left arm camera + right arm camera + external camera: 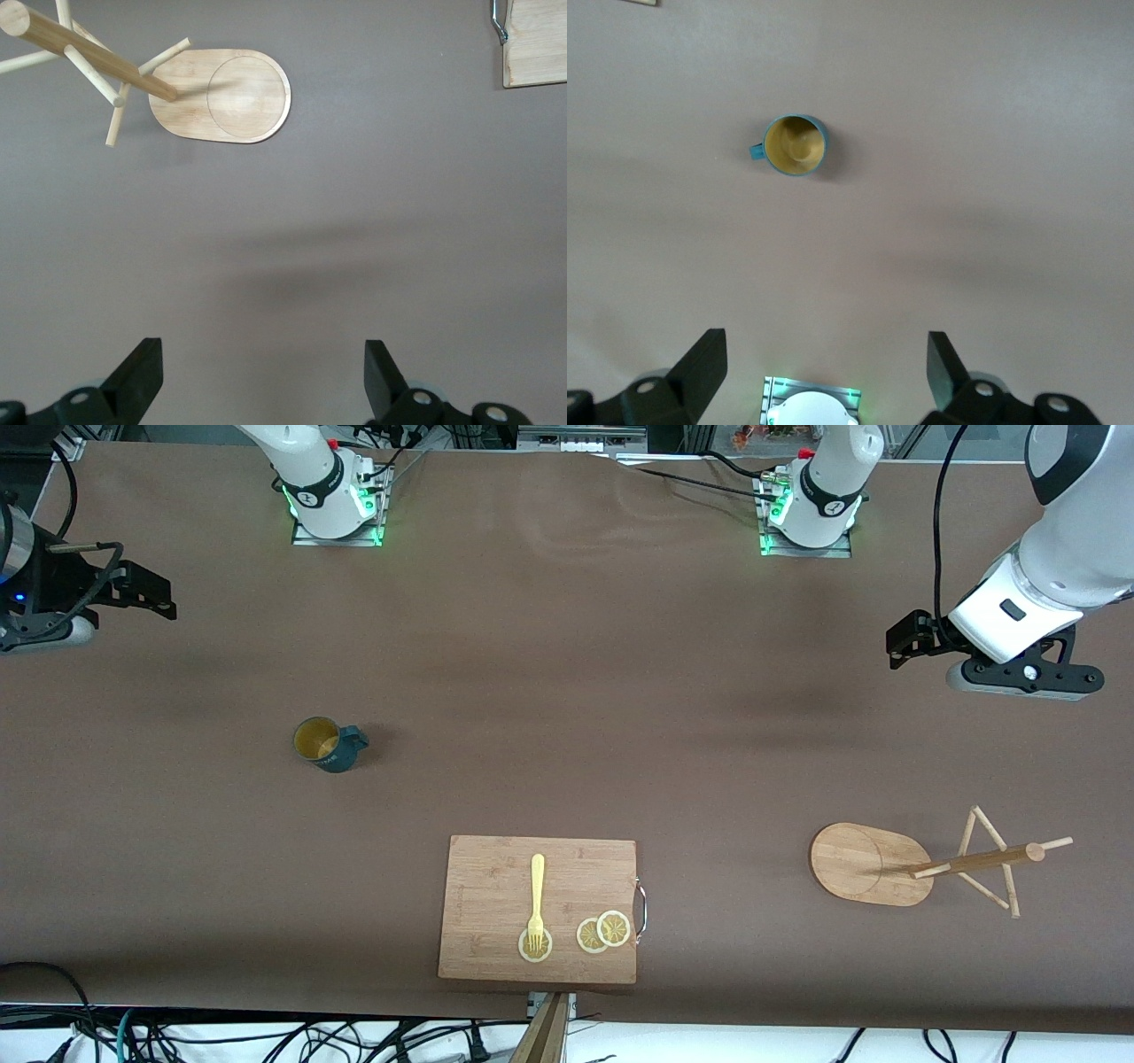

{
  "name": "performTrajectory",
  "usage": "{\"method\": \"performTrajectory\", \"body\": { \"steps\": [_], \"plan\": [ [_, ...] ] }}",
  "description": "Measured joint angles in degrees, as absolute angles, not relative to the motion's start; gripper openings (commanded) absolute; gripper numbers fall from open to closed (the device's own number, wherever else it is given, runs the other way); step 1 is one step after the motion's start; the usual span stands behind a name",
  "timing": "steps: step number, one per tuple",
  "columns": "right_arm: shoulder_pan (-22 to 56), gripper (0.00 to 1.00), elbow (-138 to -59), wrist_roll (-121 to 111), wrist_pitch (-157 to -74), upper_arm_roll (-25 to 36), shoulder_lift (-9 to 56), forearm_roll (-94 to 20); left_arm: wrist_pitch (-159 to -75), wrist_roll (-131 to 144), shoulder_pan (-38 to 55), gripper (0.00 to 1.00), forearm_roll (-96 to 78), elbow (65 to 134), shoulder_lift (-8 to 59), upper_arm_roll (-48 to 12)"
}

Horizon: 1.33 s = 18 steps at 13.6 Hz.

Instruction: Pass cup and hang on rack

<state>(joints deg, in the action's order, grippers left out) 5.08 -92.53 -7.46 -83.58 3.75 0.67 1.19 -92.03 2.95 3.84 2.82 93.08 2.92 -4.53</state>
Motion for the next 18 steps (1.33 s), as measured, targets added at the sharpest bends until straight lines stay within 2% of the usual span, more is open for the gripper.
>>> {"method": "performTrajectory", "body": {
  "steps": [5,12,15,18],
  "plan": [
    [5.0,1.00,-104.8,-7.4,-96.6,3.7,0.9,1.2,-92.0,2.9,3.8,1.00,2.8,93.0,2.9,-4.5],
    [4.8,1.00,-127.1,-6.9,-125.9,3.7,2.2,1.2,-92.0,2.9,3.8,1.00,2.8,93.0,3.0,-4.5],
    [4.8,0.98,-129.2,-6.8,-132.5,3.7,6.2,1.2,-92.0,2.9,3.8,1.00,2.8,93.0,3.0,-4.5],
    [4.8,0.95,-126.4,-6.7,-134.6,3.5,10.1,1.2,-92.0,2.9,3.8,1.00,2.8,93.0,3.0,-4.5]
  ]
}}
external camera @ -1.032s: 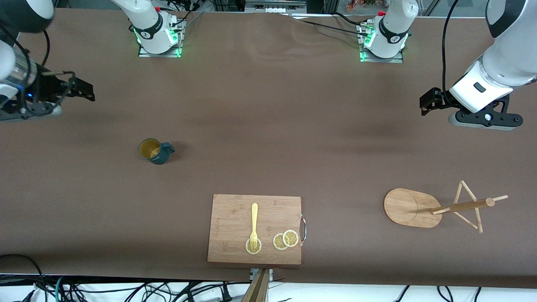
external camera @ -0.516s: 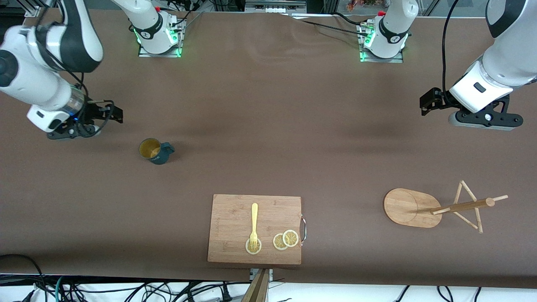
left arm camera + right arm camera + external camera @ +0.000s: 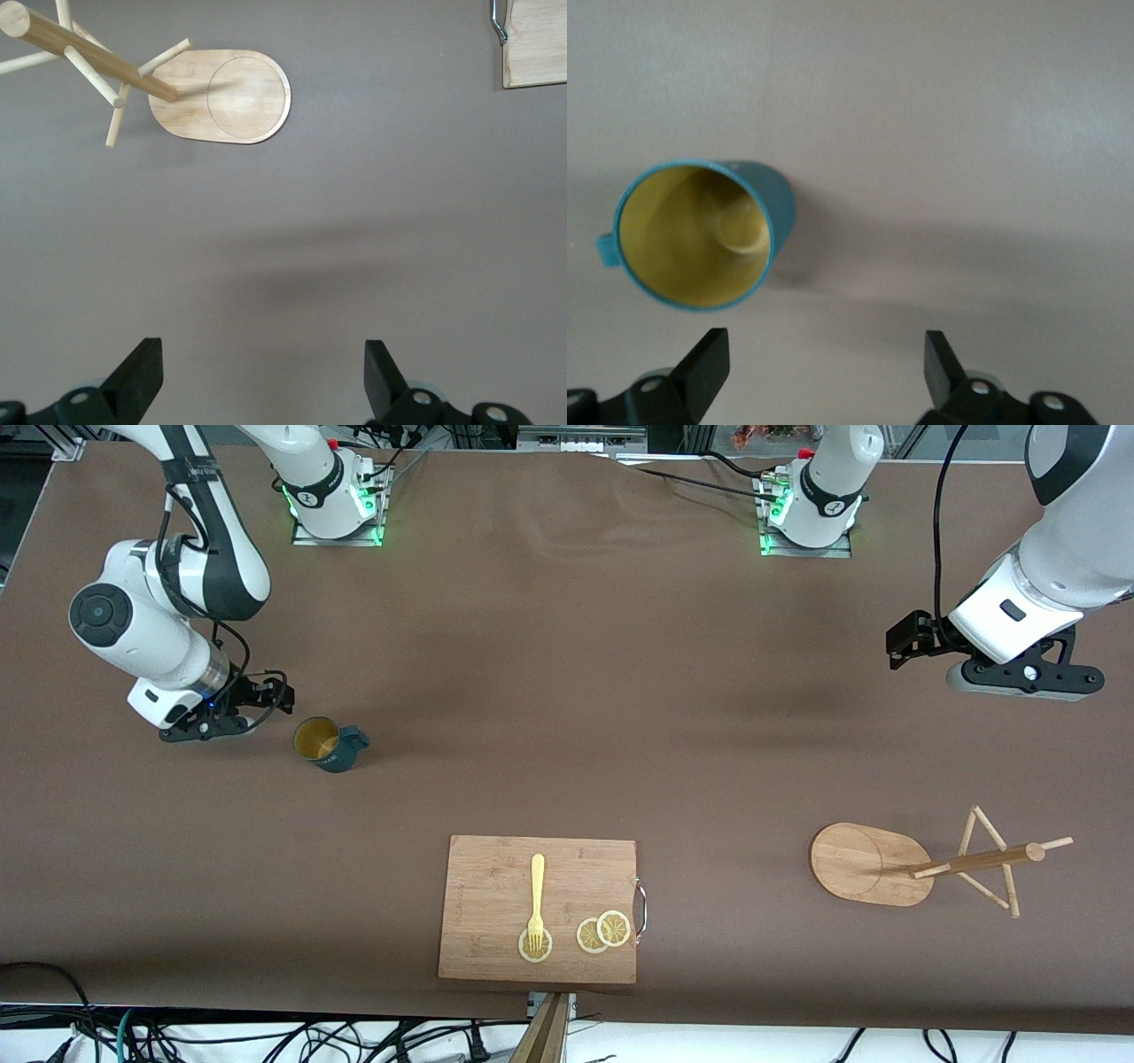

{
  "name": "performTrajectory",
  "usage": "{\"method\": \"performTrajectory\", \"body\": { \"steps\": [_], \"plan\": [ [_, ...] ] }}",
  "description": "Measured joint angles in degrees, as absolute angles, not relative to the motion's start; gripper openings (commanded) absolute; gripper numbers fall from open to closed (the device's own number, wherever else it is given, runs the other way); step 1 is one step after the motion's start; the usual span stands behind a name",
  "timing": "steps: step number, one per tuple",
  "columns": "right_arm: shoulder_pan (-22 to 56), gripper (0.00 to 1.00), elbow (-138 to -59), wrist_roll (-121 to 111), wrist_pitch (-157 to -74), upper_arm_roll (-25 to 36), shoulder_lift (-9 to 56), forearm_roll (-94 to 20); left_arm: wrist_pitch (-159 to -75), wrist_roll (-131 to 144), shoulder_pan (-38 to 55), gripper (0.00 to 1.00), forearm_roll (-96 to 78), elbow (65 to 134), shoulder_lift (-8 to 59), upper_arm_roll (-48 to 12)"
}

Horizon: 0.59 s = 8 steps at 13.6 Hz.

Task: Pass cup and hang on rack
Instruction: 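Move the right gripper down to the teal mug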

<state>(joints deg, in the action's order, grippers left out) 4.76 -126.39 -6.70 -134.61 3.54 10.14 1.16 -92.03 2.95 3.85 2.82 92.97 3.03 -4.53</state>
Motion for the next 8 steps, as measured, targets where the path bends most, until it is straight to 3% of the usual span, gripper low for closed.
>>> {"method": "performTrajectory", "body": {
  "steps": [5,8],
  "plan": [
    [5.2,0.87,-123.9,-4.4,-138.2,2.4,15.2,1.1,-92.0,2.9,3.9,1.00,2.8,93.0,3.1,-4.8],
    [5.4,0.69,-124.0,-4.1,-139.3,2.4,16.8,1.1,-92.0,3.0,4.1,1.00,2.8,93.0,3.1,-5.5]
  ]
}}
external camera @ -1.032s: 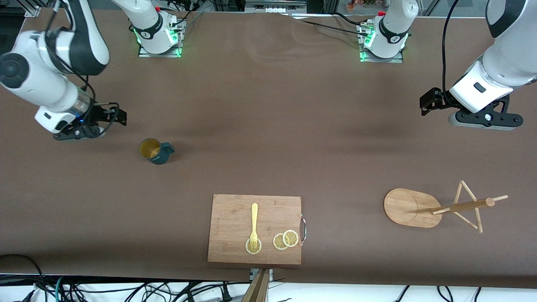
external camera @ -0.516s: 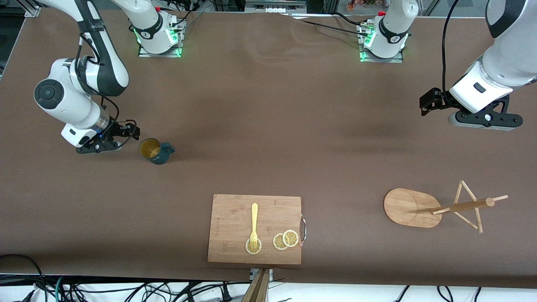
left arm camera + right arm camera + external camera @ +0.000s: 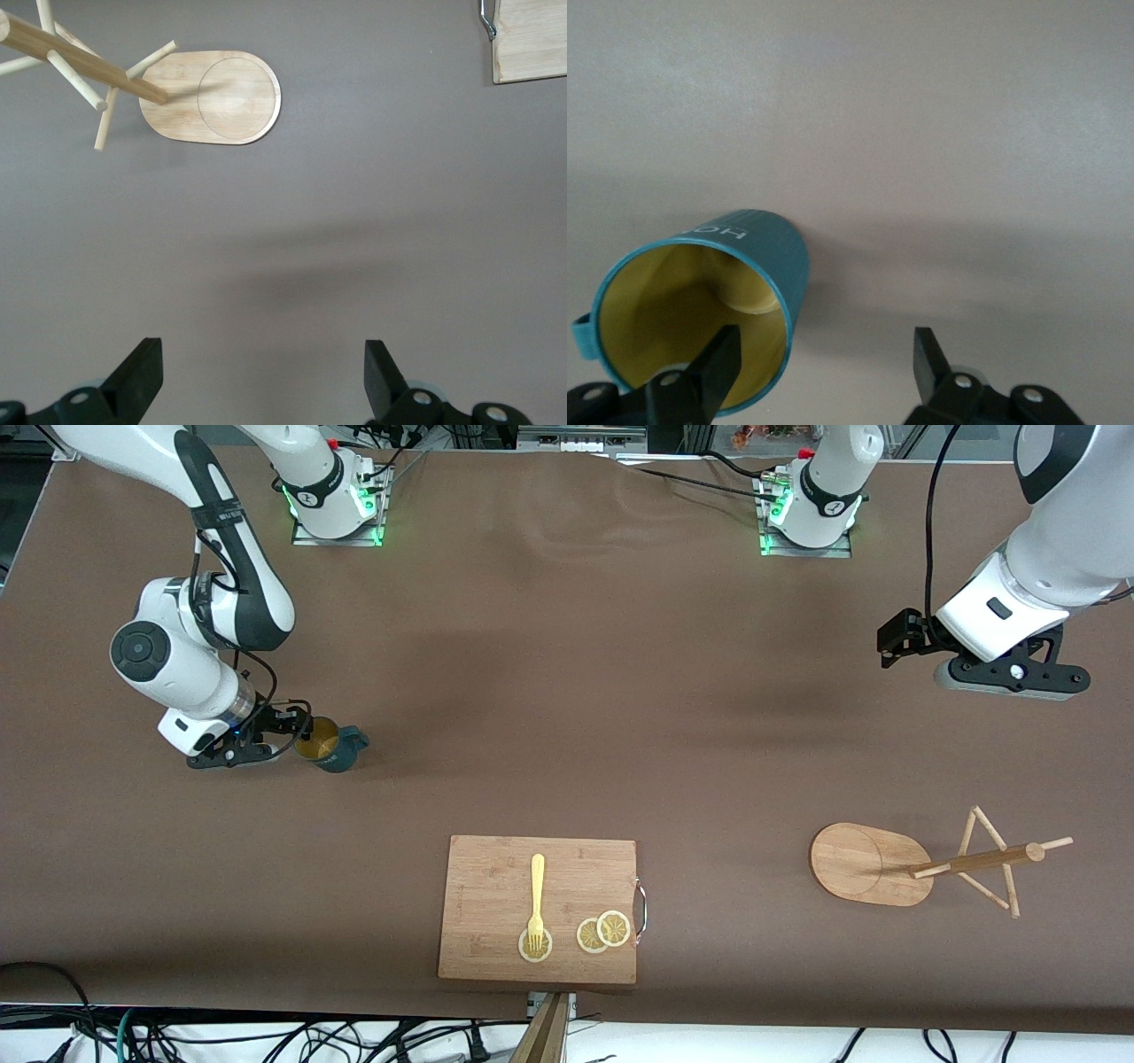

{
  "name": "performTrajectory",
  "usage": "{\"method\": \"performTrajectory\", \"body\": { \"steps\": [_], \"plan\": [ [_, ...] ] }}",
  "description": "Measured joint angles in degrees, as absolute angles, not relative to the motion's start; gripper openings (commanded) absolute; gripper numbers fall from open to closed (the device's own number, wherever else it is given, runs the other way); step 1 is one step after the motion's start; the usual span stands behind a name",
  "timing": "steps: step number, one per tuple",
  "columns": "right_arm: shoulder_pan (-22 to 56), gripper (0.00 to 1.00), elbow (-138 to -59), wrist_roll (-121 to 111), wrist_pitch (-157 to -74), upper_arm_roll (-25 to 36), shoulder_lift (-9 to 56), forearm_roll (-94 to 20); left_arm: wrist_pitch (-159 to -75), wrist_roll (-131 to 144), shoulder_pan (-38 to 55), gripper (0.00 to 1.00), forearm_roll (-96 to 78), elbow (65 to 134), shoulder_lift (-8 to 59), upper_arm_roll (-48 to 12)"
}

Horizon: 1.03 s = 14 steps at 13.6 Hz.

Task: Pass cup and hang on rack
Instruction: 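Move the right gripper down to the teal mug, then close the right gripper on the teal mug rim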

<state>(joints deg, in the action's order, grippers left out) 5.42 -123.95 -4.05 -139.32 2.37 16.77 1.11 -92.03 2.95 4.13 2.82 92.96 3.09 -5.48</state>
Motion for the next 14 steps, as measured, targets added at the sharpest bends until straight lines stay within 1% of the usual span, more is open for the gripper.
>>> {"method": "performTrajectory", "body": {
  "steps": [1,5,6,7,12,14],
  "plan": [
    [5.4,0.62,-124.0,-3.2,-139.3,2.3,17.0,1.1,-92.0,3.0,4.1,1.00,2.8,93.0,3.1,-5.5],
    [5.7,0.21,-124.6,0.4,-139.3,0.6,17.4,1.1,-92.0,3.0,4.1,1.00,2.8,93.0,3.1,-5.4],
    [5.8,0.09,-124.6,0.6,-139.4,0.5,17.4,1.1,-92.0,3.0,4.1,1.00,2.8,93.0,3.1,-5.4],
    [5.9,0.00,-124.6,0.7,-139.4,0.5,17.4,1.1,-92.0,3.0,4.1,1.00,2.8,93.0,3.1,-5.4],
    [6.1,0.00,-123.8,2.2,-139.1,0.1,17.3,1.0,-91.5,3.0,4.1,1.00,2.8,93.0,3.1,-5.5],
    [6.2,0.00,-121.0,4.5,-136.0,-1.6,17.3,1.0,-91.1,3.0,4.2,1.00,2.8,93.0,3.1,-6.0]
  ]
}}
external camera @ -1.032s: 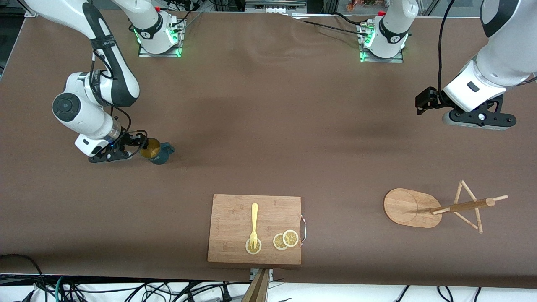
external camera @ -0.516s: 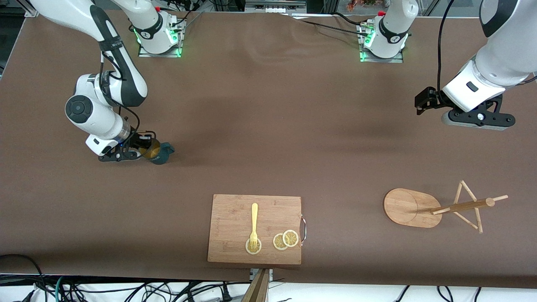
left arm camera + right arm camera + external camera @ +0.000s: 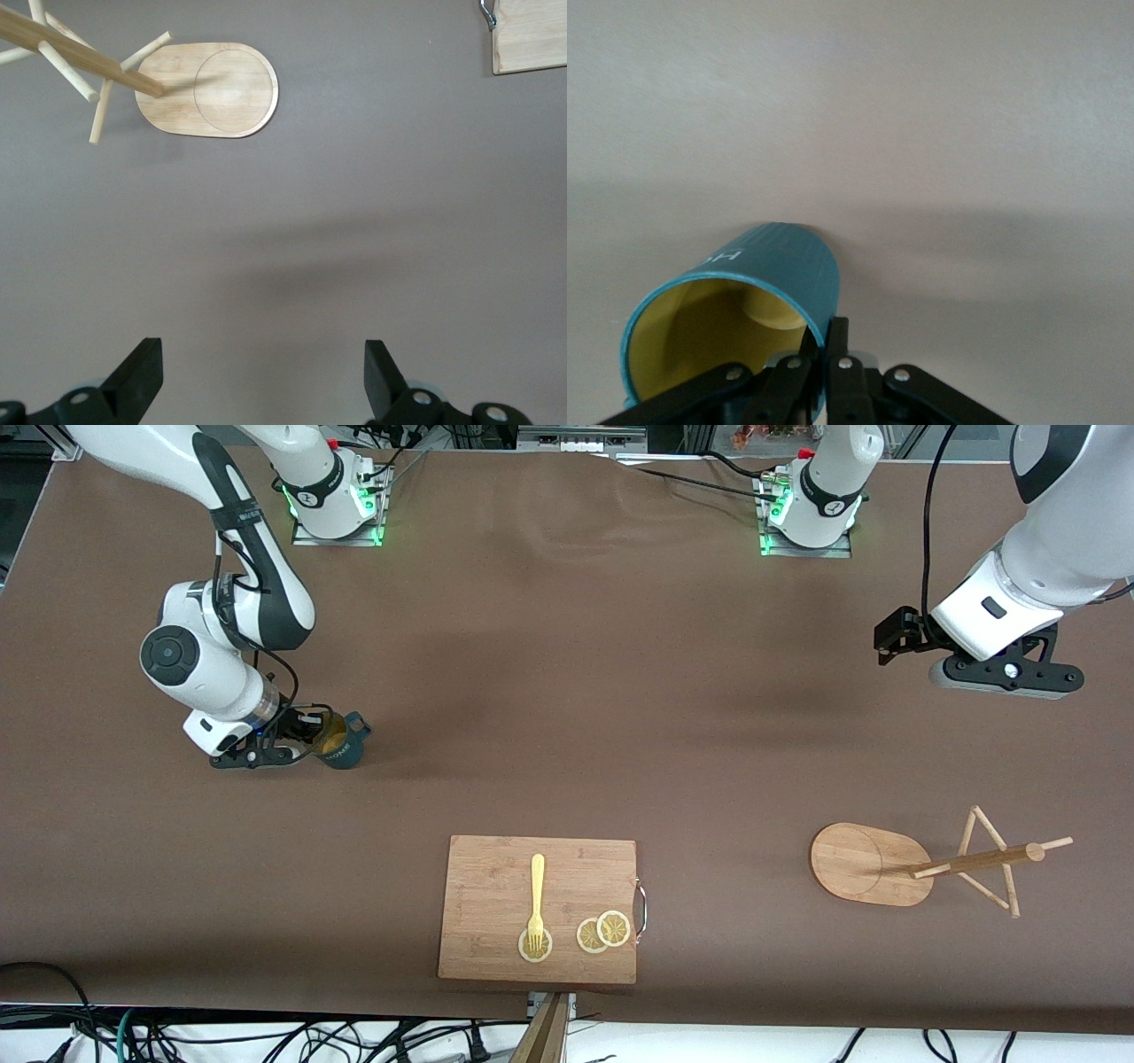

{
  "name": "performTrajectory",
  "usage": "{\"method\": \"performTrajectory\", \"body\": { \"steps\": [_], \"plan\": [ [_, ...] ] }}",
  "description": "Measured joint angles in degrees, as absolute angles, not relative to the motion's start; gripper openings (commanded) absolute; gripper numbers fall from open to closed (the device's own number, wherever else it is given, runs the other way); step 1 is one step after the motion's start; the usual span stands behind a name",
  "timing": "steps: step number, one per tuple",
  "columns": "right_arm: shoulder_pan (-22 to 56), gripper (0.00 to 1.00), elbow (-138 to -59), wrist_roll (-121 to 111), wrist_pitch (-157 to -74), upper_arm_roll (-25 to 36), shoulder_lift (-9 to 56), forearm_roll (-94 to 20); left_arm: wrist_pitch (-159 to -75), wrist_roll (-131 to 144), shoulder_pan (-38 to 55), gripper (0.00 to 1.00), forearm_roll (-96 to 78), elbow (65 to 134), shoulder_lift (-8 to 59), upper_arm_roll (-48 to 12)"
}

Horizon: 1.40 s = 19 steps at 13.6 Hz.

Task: Pass cup and hang on rack
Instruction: 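Close the right gripper on the teal mug rim, then carry the mug toward the table middle with the right gripper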

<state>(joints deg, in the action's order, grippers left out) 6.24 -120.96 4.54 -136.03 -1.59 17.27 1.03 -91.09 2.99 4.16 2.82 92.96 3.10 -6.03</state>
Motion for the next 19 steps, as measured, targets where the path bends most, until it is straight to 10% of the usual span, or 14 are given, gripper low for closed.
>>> {"method": "performTrajectory", "body": {
  "steps": [9,19],
  "plan": [
    [20.7,0.00,-96.3,39.0,-117.5,-5.5,24.6,-5.9,-90.9,3.0,4.6,1.00,2.8,92.9,4.2,-6.6],
    [46.3,0.00,-70.8,72.2,-119.4,-5.3,46.0,-5.5,-89.2,-1.4,4.2,1.00,2.6,89.3,11.3,-6.6]
  ]
}}
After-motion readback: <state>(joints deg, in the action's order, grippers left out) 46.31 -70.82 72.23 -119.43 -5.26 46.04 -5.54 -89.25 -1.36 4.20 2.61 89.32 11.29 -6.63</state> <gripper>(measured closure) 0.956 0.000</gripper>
